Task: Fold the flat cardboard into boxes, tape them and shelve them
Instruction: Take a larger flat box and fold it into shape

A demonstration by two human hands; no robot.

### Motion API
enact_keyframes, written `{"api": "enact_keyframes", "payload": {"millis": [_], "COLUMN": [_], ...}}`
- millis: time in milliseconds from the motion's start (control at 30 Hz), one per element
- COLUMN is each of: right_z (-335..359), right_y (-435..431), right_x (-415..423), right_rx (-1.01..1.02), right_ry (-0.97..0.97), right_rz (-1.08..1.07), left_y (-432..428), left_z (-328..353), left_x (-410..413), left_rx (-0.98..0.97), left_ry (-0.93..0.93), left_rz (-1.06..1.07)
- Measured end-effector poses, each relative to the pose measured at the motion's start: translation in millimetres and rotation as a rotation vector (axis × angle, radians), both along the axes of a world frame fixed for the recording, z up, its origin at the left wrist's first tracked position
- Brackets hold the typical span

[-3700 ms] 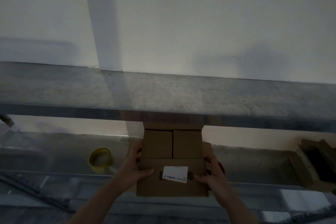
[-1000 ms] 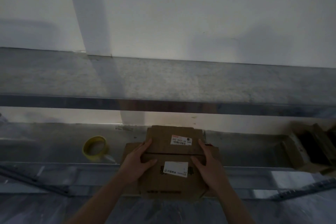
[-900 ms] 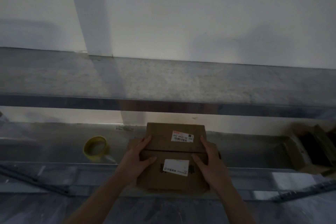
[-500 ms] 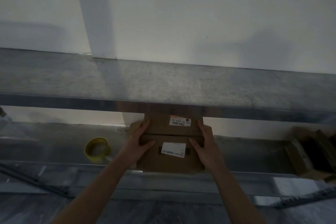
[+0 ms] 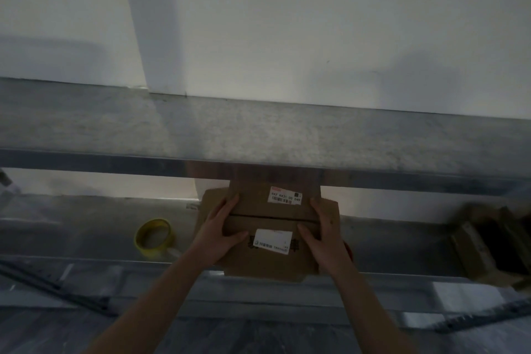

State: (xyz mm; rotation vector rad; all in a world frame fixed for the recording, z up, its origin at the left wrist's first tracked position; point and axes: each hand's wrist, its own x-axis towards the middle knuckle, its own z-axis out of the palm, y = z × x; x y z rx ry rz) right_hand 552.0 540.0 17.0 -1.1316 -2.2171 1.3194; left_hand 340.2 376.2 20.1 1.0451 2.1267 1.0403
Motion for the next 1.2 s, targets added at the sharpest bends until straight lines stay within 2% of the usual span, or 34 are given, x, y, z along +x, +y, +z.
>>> {"api": "enact_keyframes", "payload": {"millis": [400, 600, 700, 933, 1067, 1200], "right_z": [2, 4, 3, 28, 51, 57], "right_y": [-19, -24, -29, -17, -2, 8], "right_x": [16, 22, 23, 25, 10, 0], "right_rx": [0.035, 0.074, 0.079, 0.077, -0.010, -0.107], "right_ry": [0.090, 0.065, 0.073, 0.209, 0.244, 0.210], "right_rz": [0.032, 0.062, 0.047, -0.040, -0.072, -0.091], "left_y": [-18, -22, -26, -27, -13, 1], "left_z": [8, 9, 8, 37, 54, 60], "left_x": [16, 19, 23, 15, 7, -2], "left_rx": [0.038, 0.009, 0.005, 0.197, 0.279, 0.234], "left_ry": [0.036, 0.110, 0.071, 0.005, -0.045, 0.091], "left_rz": [-0.026, -0.059, -0.043, 0.010, 0.136, 0.193]}}
